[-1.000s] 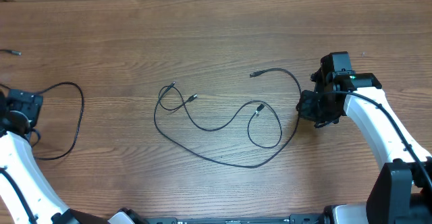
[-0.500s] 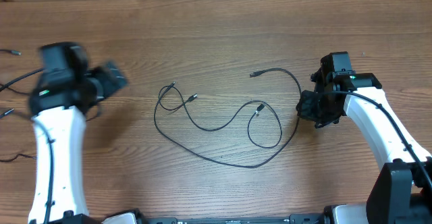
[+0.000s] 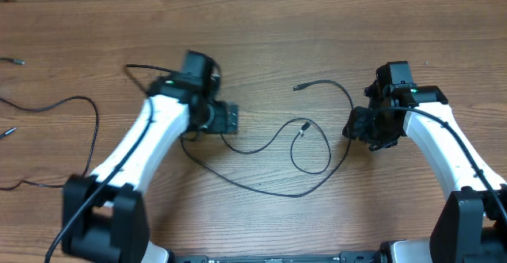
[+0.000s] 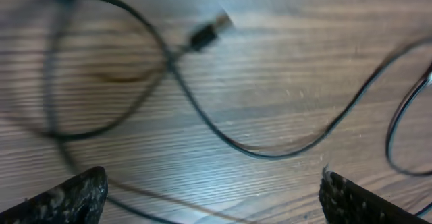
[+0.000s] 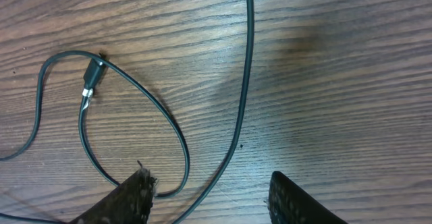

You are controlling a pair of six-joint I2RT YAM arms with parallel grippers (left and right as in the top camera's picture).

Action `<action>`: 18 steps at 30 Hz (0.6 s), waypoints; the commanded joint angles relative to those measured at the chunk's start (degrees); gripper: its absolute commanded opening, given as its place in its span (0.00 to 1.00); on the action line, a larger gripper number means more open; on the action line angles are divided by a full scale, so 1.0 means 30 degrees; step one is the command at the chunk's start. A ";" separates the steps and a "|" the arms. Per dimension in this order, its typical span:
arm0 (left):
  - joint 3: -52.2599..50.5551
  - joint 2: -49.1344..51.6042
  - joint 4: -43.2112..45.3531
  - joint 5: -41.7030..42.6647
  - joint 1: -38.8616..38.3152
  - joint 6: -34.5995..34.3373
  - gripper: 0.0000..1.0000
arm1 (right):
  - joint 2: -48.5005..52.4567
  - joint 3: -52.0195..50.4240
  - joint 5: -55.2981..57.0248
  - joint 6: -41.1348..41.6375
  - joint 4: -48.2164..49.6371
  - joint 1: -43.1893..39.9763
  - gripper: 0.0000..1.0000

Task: Untangle cables

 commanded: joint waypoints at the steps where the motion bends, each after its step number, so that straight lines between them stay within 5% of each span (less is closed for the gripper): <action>1: 0.0255 0.0984 0.0168 -0.0102 -0.0423 0.0284 0.97 | -0.0102 -0.0131 -0.0044 -0.0080 0.0087 0.0058 0.54; 13: 0.1348 0.0984 -0.0568 -0.5027 0.0605 -0.1290 0.90 | -0.0102 -0.0131 -0.0044 -0.0080 0.0095 0.0058 0.54; 18: 0.1384 0.0991 0.0131 -0.4976 0.1807 -0.2572 1.00 | -0.0102 -0.0131 -0.0036 -0.0080 0.0087 0.0058 0.54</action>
